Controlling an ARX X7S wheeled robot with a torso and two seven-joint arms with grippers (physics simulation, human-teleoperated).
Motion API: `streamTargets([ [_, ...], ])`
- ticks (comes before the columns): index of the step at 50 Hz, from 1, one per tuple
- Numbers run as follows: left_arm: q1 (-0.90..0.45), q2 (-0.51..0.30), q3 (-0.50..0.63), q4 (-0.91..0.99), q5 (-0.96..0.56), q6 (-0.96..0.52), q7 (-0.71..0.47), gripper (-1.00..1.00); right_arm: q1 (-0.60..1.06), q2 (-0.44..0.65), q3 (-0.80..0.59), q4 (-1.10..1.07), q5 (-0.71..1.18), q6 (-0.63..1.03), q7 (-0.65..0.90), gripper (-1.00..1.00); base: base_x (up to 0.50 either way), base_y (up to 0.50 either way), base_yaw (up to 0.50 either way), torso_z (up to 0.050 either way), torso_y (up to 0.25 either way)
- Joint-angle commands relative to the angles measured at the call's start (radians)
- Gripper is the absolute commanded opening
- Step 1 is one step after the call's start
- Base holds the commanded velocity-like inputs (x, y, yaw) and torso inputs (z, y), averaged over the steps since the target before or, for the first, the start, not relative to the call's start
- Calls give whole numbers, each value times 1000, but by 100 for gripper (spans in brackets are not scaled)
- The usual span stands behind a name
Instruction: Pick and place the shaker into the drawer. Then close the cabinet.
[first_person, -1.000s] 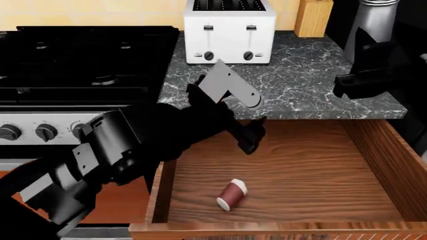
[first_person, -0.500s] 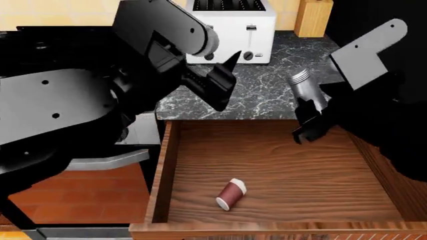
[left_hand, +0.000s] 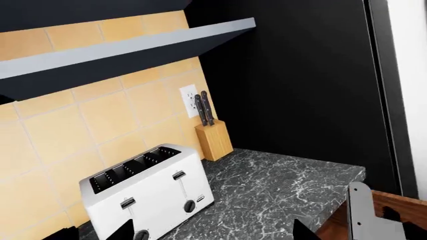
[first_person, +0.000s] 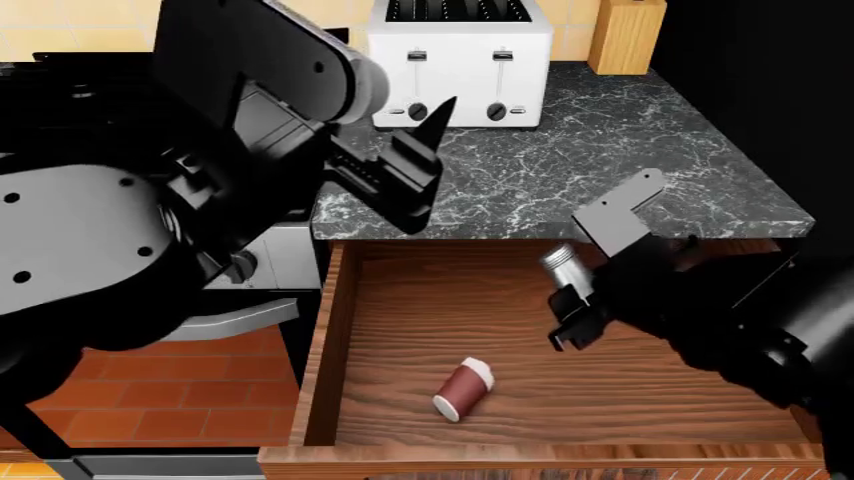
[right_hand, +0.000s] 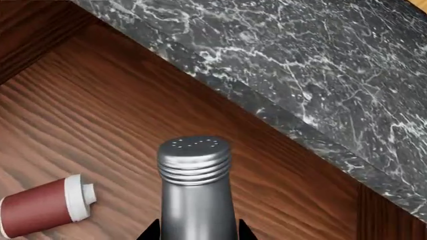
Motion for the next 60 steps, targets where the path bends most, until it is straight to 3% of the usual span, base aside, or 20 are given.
streamTargets([
  [1,8,-18,-11,22,-17,0,-22,100,-56,-46,-50,147,-92,-98,-17,-100,0,0,0,0,0],
  [24,5,-36,-21,47,-55,-15,-54,100,-192,-116,-30,402,-131,-240,8,-100,0,0,0,0,0],
  [40,2,-30,-14,50,-56,-22,-57,100,-239,-128,-12,457,-119,-274,6,-100,0,0,0,0,1],
  [41,2,-30,-14,48,-56,-22,-59,100,-239,-125,0,450,-111,-269,18,100,0,0,0,0,0],
  [46,6,-34,-19,56,-61,-18,-68,100,-252,-83,106,327,-33,-245,114,100,0,0,0,0,0],
  [52,17,-40,-30,64,-81,-10,-91,100,-276,25,318,-17,138,-220,303,100,0,0,0,0,0],
  [60,58,-46,-39,79,-91,11,-155,100,-164,103,536,-418,378,-159,556,100,0,0,0,0,0],
])
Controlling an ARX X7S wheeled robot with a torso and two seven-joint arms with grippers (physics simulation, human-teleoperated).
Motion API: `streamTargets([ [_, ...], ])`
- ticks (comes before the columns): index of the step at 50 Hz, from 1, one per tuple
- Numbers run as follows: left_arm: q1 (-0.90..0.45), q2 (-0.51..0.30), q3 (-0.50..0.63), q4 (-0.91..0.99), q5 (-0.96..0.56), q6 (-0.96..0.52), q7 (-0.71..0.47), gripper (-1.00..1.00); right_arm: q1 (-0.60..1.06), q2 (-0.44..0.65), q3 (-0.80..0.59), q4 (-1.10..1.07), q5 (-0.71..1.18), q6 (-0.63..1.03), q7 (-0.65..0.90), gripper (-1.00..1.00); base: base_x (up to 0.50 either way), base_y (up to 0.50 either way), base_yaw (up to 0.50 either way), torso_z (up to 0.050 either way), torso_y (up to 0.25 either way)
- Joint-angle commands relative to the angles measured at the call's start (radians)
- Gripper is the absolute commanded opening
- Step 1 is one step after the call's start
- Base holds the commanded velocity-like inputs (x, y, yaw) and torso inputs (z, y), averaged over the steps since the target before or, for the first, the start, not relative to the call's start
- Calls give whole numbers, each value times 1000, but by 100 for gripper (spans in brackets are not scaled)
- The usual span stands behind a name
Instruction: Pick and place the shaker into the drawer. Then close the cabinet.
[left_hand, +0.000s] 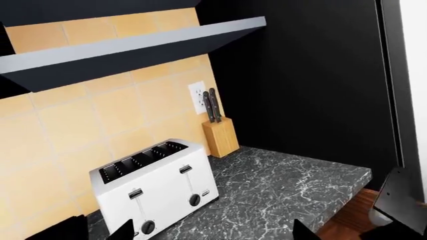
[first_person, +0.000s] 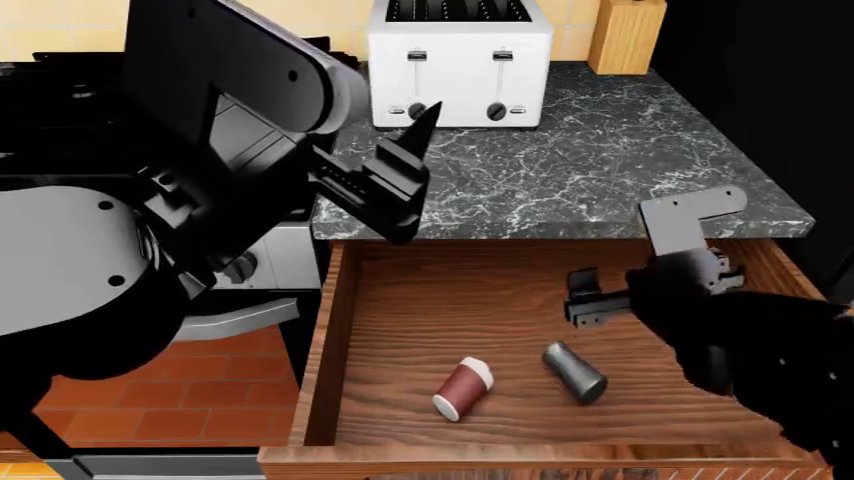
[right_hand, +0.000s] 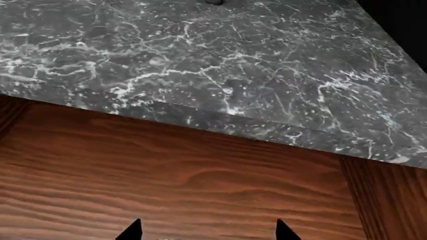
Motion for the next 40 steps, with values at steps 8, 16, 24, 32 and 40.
streamTargets([
  [8,129,-50,-41,60,-33,72,-167,100,189,102,291,-605,289,58,346,100,0,0,0,0,0],
  [16,201,-66,-58,106,-46,120,-222,100,200,90,304,-659,261,18,341,100,0,86,0,0,0],
  [24,249,-82,-62,141,-27,149,-227,100,249,62,303,-672,282,15,361,100,3,500,0,0,0],
  [32,262,-78,-59,143,-9,158,-216,100,285,58,271,-674,279,47,375,100,3,500,0,0,0],
  [40,283,-77,-56,145,5,169,-210,100,287,58,256,-678,272,54,380,100,3,500,0,0,0],
])
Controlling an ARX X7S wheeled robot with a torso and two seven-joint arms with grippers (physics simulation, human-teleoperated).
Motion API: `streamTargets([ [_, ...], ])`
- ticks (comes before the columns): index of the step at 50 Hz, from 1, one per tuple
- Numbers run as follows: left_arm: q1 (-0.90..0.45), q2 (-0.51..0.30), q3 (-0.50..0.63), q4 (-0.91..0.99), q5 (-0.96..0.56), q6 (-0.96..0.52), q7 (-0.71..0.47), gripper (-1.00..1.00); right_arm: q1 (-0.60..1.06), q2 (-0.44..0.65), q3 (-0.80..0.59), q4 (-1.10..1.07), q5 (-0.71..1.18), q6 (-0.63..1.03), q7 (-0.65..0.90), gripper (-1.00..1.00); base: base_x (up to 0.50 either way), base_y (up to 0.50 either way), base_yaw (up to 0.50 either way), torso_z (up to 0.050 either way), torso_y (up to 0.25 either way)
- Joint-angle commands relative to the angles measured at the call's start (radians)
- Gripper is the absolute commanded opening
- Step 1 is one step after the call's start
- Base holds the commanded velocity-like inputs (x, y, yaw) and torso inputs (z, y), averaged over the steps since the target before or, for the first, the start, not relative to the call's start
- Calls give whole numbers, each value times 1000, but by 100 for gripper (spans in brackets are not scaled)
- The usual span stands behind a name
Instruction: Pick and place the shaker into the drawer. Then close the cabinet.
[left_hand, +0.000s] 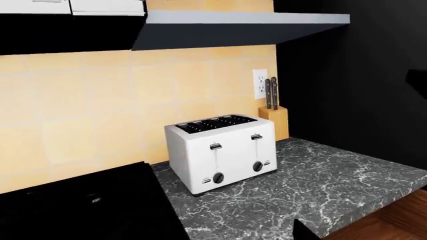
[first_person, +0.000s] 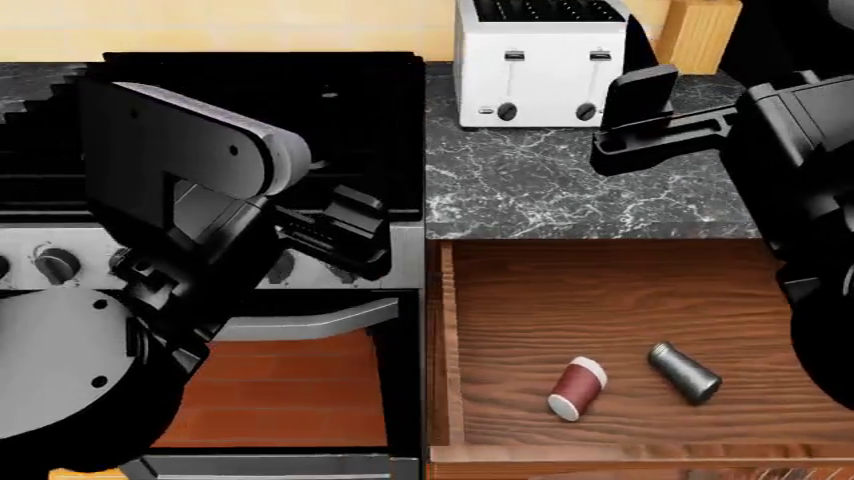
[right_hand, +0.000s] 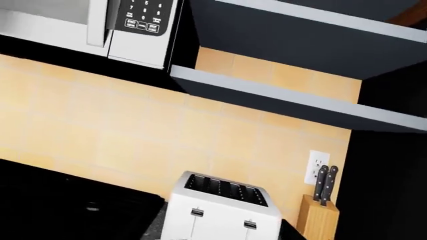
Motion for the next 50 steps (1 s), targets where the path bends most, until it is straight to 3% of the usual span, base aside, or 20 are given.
streamTargets([
  [1,37,-3,1,11,20,22,2,100,26,-5,-17,-20,2,15,19,100,3,500,0,0,0],
  [33,54,2,10,9,38,26,9,100,-2,-10,-60,-26,-31,22,43,100,-31,500,0,0,0],
  [50,70,3,16,9,49,33,18,100,-10,-16,-109,-21,-53,50,63,100,-233,501,0,0,0],
])
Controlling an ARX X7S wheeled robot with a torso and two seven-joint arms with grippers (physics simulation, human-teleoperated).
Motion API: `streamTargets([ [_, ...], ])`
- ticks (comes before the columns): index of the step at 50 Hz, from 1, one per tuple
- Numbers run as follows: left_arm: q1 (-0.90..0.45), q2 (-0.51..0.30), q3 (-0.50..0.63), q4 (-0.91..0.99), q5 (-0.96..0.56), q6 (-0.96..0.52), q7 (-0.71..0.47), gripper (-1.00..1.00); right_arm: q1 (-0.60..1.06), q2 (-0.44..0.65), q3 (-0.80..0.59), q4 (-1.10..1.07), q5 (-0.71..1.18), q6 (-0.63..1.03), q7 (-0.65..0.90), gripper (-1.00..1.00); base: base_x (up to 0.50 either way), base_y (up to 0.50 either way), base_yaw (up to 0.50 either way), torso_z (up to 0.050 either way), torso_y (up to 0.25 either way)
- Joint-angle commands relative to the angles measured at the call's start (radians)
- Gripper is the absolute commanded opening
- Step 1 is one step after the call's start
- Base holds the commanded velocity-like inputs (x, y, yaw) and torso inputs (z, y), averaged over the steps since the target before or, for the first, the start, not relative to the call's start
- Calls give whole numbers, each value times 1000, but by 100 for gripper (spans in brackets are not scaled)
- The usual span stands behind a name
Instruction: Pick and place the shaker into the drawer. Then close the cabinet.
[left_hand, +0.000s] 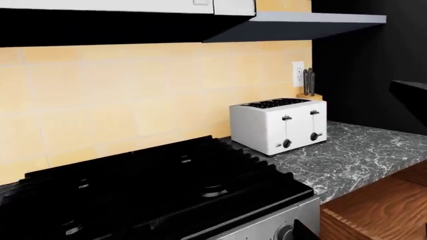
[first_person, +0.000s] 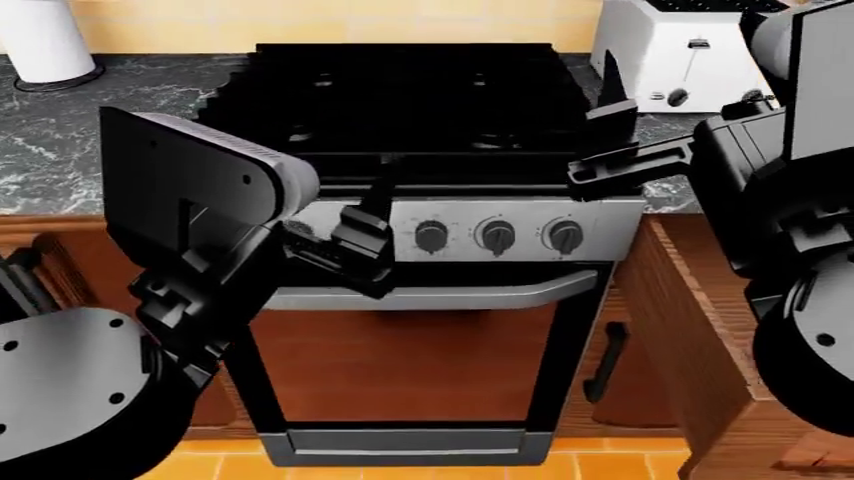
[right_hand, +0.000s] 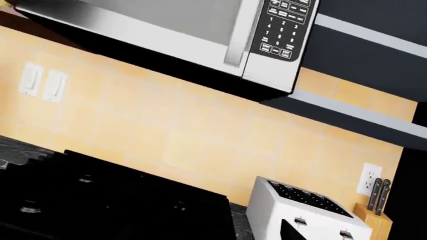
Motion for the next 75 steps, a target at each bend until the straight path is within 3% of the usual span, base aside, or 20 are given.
streamTargets([
  [1,13,1,4,-2,10,5,6,100,-17,-3,-25,3,-23,1,1,100,-252,501,0,0,0],
  [18,80,18,27,-44,99,38,15,100,-91,-27,-47,38,-98,-67,-32,100,-174,498,0,0,0],
  [24,225,137,47,-329,336,231,72,100,-205,-128,-128,278,-306,-297,-240,100,0,0,0,0,0],
  [31,229,280,58,-629,473,348,110,100,-212,-259,-202,605,-485,-501,-381,100,0,0,0,0,0],
  [40,257,392,79,-889,545,443,168,100,-240,-350,-241,833,-570,-636,-441,100,0,0,0,0,0],
  [55,426,574,107,-1394,668,750,288,100,-516,-444,-241,1102,-664,-969,-461,100,0,0,0,0,0],
  [75,506,572,143,-1364,669,736,305,100,-654,-489,-281,1278,-753,-1150,-477,100,0,0,0,0,0],
])
